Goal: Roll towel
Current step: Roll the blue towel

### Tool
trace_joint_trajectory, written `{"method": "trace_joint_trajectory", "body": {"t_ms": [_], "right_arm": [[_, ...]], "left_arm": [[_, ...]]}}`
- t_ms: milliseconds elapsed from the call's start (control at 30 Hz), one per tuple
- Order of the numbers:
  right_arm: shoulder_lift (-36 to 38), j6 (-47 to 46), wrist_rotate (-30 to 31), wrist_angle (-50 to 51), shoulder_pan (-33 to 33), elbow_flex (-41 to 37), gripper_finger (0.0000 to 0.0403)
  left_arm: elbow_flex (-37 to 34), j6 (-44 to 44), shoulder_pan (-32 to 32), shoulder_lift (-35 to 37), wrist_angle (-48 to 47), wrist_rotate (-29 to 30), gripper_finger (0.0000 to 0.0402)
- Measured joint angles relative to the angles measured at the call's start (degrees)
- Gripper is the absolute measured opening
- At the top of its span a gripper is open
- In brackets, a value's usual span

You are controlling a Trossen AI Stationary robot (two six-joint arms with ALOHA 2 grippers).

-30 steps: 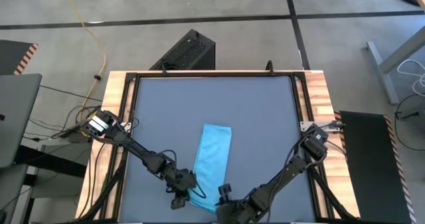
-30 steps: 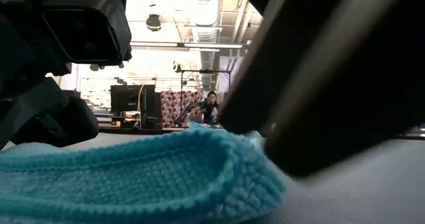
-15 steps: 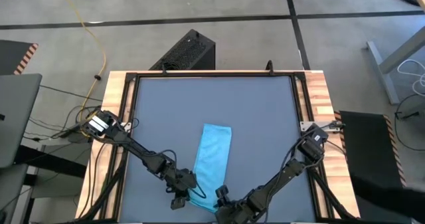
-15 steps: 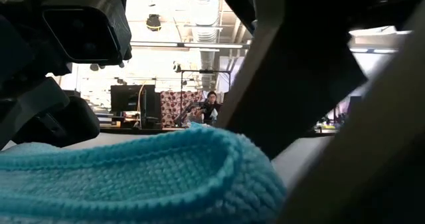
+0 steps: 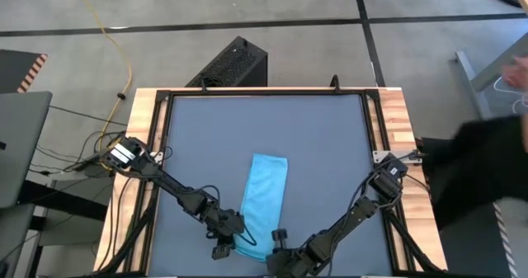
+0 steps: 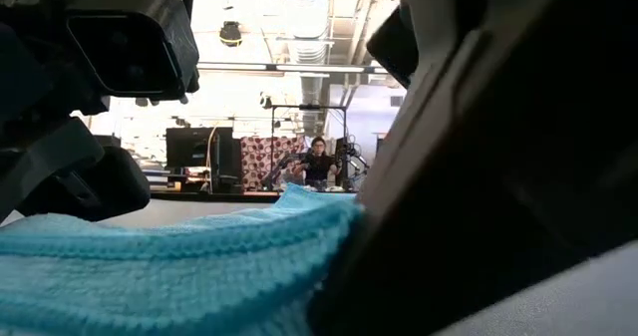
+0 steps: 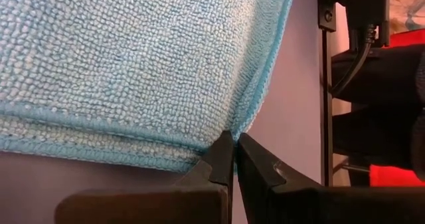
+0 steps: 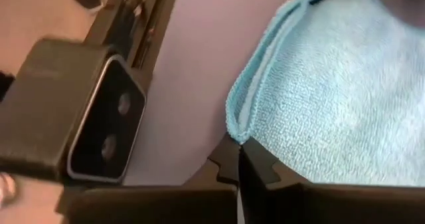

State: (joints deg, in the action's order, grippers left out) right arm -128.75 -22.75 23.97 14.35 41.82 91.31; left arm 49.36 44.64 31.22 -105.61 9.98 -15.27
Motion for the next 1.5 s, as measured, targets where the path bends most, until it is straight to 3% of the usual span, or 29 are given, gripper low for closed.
{"method": "trace_joint_trajectory", "body": {"t_ms": [233,633,867,1067,1500], "right_arm": [[0.00,-14.07,0.21,0.20,0.25,0.00,0.0023],[0.03,-36.73,0.41,2.33,2.58,-0.68,0.0013],[0.20,-37.94,-2.48,2.63,1.83,-0.68,0.0013],[0.22,-39.10,-3.41,2.71,1.54,-0.70,0.0013],[0.18,-40.87,-3.00,2.76,1.75,-0.74,0.0013]], "left_arm": [[-0.02,0.91,0.00,-0.02,-0.33,-3.60,0.0000],[-0.02,6.08,1.67,-0.04,0.38,-1.74,0.0000],[-0.02,8.43,1.73,-0.06,0.52,-1.22,0.0000],[-0.09,3.01,1.77,1.41,1.10,0.53,0.0000],[-0.11,-5.64,4.17,12.36,-14.66,1.98,0.0001]]}}
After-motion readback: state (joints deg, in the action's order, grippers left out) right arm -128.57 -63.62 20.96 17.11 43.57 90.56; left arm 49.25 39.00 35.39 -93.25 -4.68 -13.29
